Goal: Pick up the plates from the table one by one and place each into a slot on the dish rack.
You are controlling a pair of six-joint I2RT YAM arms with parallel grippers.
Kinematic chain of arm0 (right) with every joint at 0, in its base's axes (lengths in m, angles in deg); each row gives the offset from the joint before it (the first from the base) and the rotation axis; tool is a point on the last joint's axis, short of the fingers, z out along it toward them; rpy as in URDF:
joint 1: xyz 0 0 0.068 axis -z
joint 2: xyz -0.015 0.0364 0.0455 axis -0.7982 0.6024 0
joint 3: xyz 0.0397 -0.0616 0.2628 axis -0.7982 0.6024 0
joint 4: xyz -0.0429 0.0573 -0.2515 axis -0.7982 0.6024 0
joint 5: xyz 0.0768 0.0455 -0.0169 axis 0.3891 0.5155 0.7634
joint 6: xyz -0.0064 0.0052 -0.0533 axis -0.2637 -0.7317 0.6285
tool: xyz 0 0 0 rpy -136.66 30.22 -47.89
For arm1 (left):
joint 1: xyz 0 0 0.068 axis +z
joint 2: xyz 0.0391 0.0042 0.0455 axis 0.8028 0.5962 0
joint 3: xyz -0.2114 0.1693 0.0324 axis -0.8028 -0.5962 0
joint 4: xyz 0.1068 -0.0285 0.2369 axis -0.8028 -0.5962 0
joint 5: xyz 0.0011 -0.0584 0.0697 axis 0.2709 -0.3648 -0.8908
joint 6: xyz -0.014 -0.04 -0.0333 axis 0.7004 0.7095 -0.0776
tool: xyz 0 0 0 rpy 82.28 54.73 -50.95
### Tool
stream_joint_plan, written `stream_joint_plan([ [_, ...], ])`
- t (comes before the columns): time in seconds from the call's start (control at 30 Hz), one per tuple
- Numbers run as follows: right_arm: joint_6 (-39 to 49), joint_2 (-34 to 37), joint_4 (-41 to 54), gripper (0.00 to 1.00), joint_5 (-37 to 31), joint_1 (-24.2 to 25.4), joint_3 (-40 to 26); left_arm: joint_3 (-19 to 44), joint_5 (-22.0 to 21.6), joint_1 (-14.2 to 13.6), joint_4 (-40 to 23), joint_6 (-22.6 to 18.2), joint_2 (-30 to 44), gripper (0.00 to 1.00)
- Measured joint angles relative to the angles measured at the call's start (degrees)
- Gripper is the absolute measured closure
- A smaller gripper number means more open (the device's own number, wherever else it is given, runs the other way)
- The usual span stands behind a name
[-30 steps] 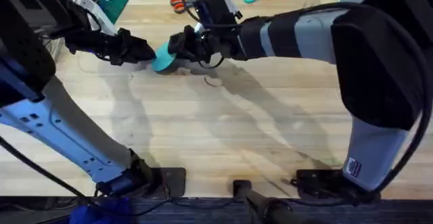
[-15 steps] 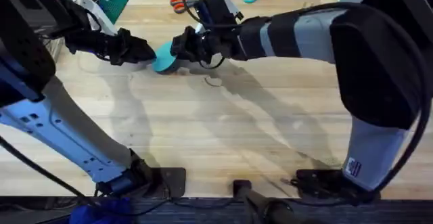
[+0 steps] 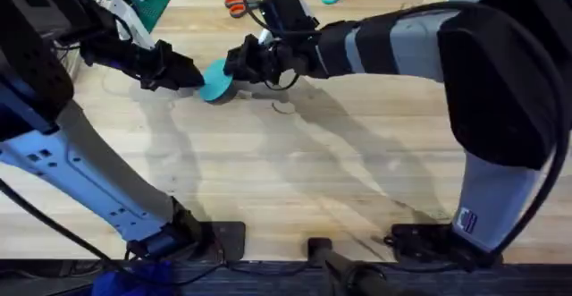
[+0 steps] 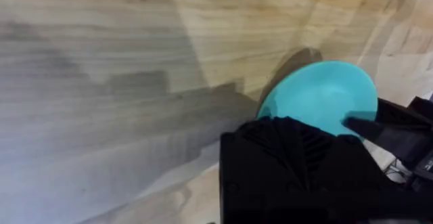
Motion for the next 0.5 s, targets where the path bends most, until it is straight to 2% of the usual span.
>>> stream_joint_plan([
  [0.2, 0.7, 0.0, -0.11, 0.97, 4.1, 1.37, 0.0, 2.75, -0.89, -0.04, -4.37, -0.69, -2.48, 0.96],
  [0.5, 5.69, 0.0, -0.13, 0.97, 8.52, 2.74, 0.0, 5.52, -1.2, -0.04, -9.95, -1.48, -18.71, 0.96],
])
